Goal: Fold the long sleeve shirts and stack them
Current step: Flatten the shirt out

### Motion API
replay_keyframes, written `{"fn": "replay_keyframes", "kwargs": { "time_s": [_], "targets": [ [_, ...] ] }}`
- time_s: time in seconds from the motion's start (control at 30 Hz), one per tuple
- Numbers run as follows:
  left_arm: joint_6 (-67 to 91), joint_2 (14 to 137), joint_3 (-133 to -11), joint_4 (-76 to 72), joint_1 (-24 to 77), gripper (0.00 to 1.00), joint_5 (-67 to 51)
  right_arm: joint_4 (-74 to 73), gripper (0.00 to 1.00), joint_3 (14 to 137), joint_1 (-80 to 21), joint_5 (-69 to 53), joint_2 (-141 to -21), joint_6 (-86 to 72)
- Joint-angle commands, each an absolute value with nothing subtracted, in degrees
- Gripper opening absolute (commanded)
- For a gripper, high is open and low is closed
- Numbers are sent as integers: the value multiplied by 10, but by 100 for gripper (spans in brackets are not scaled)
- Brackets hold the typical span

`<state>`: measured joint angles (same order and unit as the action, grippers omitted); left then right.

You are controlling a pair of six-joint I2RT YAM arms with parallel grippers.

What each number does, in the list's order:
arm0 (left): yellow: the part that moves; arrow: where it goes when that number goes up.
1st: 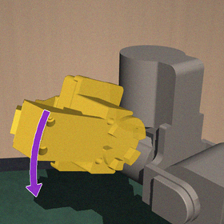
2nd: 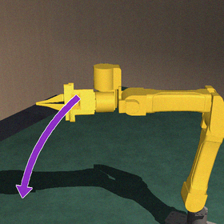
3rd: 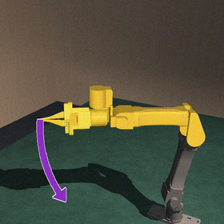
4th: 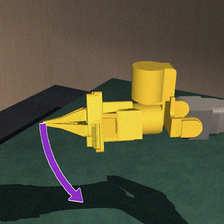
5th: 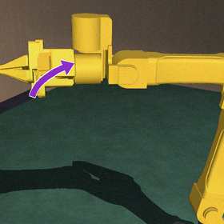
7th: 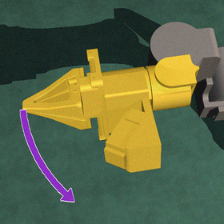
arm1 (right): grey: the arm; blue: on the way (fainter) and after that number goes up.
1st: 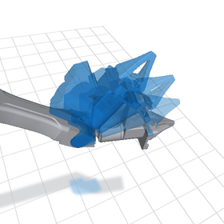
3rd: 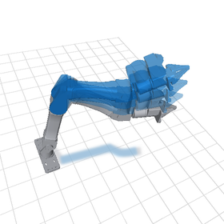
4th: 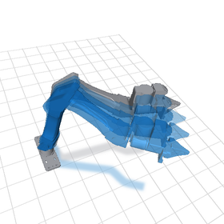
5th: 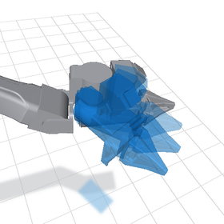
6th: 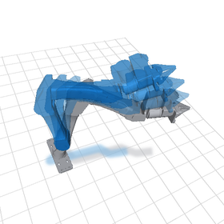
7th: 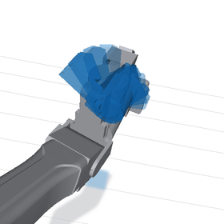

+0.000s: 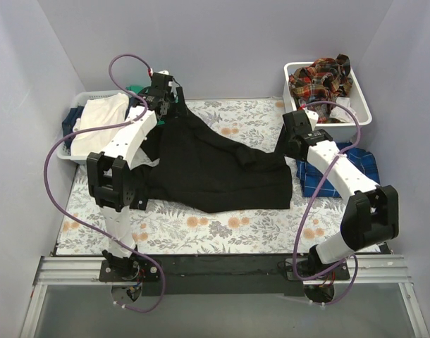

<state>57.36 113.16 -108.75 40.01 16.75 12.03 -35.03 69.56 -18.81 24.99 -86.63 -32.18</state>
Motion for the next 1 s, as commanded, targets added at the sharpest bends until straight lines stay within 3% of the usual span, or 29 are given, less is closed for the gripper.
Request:
{"fn": "replay_keyframes", "kwargs": {
  "time_s": [0.0, 0.43, 0.57, 0.7, 0.97],
  "targets": [
    [584, 1095, -1042, 405, 162, 86, 139, -324, 76, 726, -187, 192, -854, -247],
    [652, 817, -744, 482, 128, 94, 168, -418, 75, 621, -187, 70, -831, -264],
    [685, 788, -692, 533, 85, 96, 148, -465, 75, 614, -186, 42, -846, -260],
    [700, 771, -630, 540, 11, 92, 47, -475, 73, 585, -186, 22, -849, -268],
    [742, 773, -538, 542, -24, 90, 40, -464, 73, 579, -187, 19, -884, -277]
  ]
}}
